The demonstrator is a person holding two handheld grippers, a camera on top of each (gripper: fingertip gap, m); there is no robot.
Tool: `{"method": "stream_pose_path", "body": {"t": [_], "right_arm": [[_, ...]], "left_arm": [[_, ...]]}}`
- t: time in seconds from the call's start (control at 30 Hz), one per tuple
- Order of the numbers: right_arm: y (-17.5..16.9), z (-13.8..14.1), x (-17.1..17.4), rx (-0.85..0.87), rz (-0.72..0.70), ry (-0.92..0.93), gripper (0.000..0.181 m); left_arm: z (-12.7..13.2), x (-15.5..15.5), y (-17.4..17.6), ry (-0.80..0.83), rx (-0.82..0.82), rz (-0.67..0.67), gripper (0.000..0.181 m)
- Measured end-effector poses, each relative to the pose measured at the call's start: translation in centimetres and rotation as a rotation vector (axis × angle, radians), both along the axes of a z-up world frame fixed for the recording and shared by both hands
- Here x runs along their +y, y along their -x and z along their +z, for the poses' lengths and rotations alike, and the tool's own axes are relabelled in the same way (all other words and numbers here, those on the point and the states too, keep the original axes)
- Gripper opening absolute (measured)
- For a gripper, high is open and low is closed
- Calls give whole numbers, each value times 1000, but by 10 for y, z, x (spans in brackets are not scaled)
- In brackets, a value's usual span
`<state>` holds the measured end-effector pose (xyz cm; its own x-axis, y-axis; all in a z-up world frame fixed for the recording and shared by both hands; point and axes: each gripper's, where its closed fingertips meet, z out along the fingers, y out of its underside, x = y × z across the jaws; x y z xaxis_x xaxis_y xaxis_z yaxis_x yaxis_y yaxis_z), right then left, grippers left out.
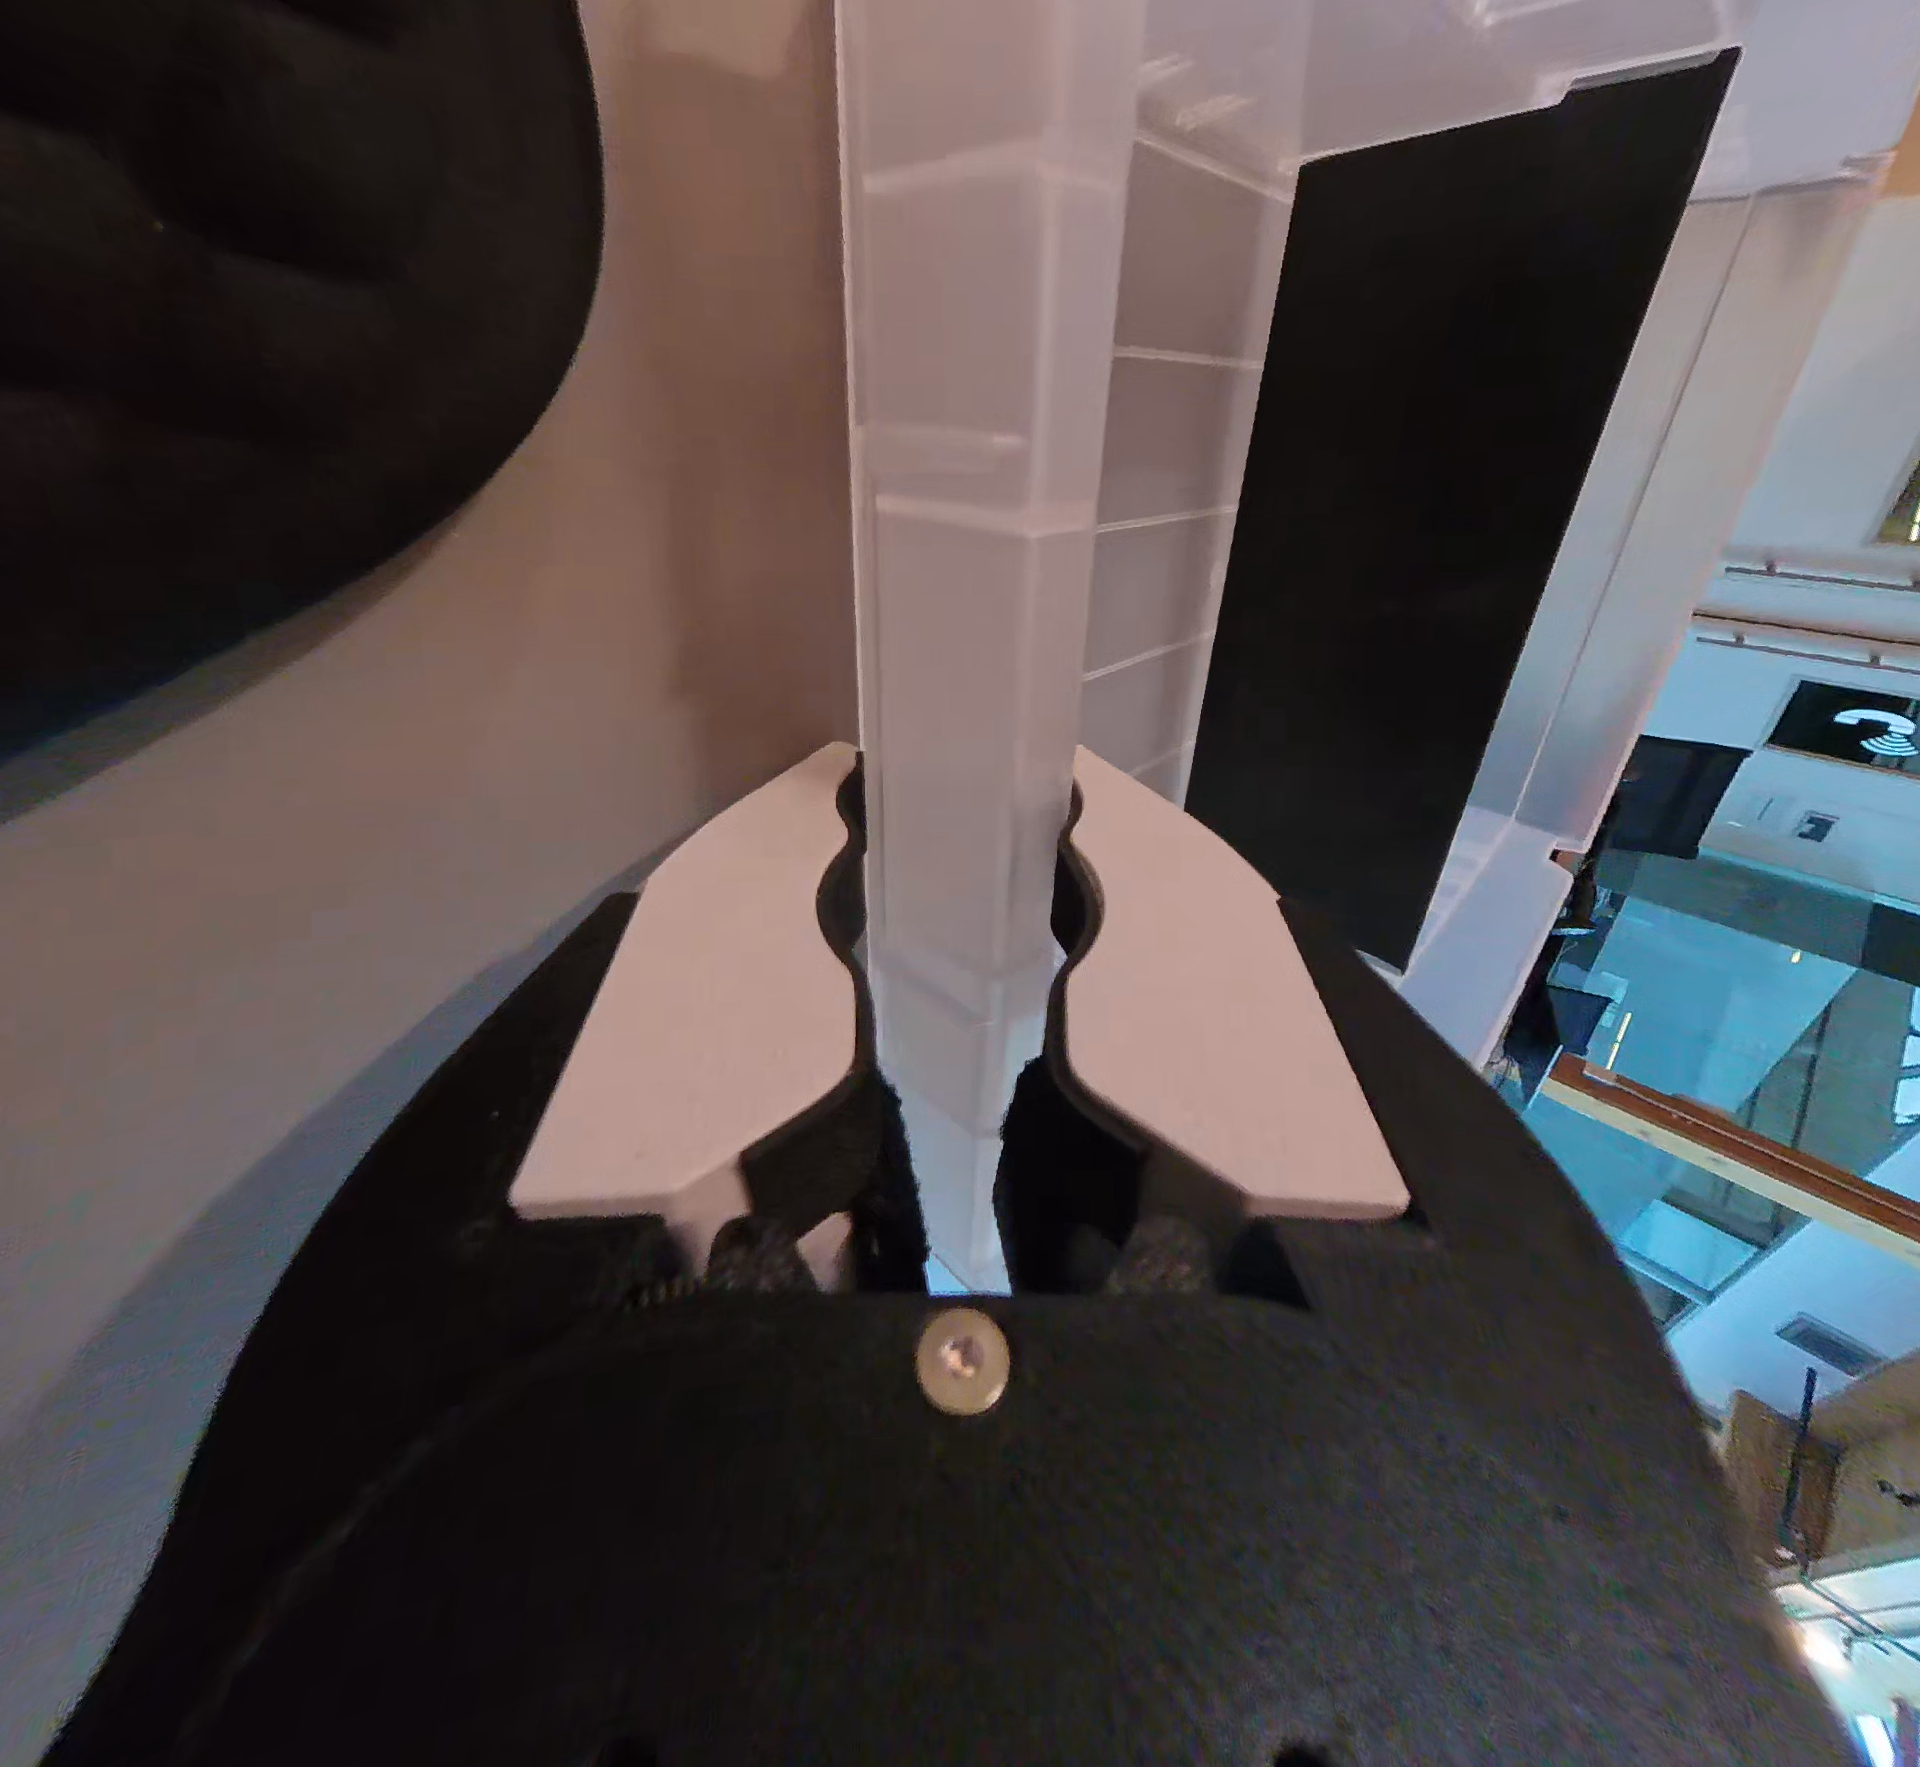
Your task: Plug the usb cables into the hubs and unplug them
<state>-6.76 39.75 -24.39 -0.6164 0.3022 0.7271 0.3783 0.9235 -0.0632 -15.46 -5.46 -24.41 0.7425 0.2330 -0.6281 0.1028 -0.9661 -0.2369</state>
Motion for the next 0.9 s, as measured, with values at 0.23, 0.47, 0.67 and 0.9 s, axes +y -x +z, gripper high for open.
{"method": "stream_pose_path", "body": {"t": [0.23, 0.47, 0.67, 0.9], "right_arm": [[-6, 0, 13, -20, -59, 15, 31], [-17, 0, 28, -23, -96, 10, 31], [-28, 1, 39, -29, -116, -8, 31], [-45, 1, 62, -44, -158, -58, 32]], "left_arm": [[1, -56, -1, 38, 4, 42, 36], [2, -115, -7, 75, 2, 127, 36], [2, -154, -23, 89, 6, 210, 35], [3, -194, -47, 121, -8, 254, 36]]}}
